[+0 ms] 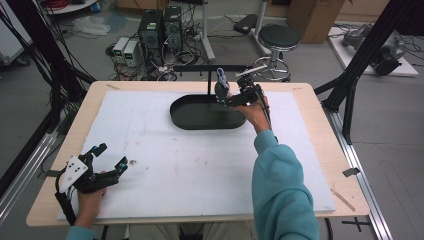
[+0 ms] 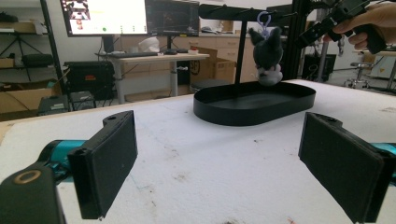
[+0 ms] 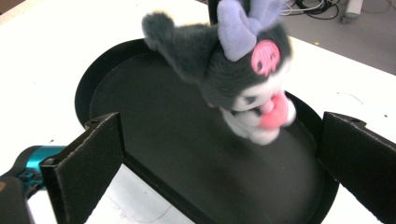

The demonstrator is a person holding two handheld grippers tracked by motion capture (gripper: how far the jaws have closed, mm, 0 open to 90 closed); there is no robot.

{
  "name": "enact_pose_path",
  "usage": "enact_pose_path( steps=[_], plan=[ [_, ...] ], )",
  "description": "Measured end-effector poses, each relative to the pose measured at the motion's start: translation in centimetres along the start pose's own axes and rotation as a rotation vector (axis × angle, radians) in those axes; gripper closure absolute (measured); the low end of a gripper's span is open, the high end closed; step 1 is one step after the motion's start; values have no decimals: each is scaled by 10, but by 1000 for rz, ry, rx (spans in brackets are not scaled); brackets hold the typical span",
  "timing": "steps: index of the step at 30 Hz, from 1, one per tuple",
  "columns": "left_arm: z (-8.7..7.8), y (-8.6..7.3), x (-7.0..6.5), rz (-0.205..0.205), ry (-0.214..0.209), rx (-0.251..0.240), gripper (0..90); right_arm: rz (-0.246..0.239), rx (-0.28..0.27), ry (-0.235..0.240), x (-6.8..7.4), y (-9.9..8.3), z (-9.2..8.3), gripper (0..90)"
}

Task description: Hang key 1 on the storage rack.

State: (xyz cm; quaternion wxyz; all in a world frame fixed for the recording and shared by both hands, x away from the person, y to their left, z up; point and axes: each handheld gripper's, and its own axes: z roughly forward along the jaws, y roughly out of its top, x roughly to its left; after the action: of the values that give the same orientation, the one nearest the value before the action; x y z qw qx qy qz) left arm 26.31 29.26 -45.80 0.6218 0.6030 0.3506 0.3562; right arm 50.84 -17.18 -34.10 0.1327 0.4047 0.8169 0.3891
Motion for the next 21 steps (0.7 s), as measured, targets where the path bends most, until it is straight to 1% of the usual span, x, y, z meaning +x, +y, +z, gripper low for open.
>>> enact_pose_path(
  steps=[4,7,9,15,17,19,21],
  plan=[
    [0,0,0,-3,0,0,121,-12,-21,15,4,1,-10,7],
    [0,0,0,-2,0,-2,121,-13,-42,28,6,2,-22,7],
    [0,0,0,0,-1,-1,121,-23,-58,42,8,2,-32,7],
    [0,0,0,0,0,-4,121,-44,-138,75,11,-1,-70,7],
    [0,0,0,-2,0,-3,121,-54,-210,106,10,-8,-86,7],
    [0,0,0,-2,0,-3,121,-52,-240,117,9,-19,-99,7],
    [0,0,0,-1,0,-3,121,-64,-276,119,7,-32,-110,7]
  ],
)
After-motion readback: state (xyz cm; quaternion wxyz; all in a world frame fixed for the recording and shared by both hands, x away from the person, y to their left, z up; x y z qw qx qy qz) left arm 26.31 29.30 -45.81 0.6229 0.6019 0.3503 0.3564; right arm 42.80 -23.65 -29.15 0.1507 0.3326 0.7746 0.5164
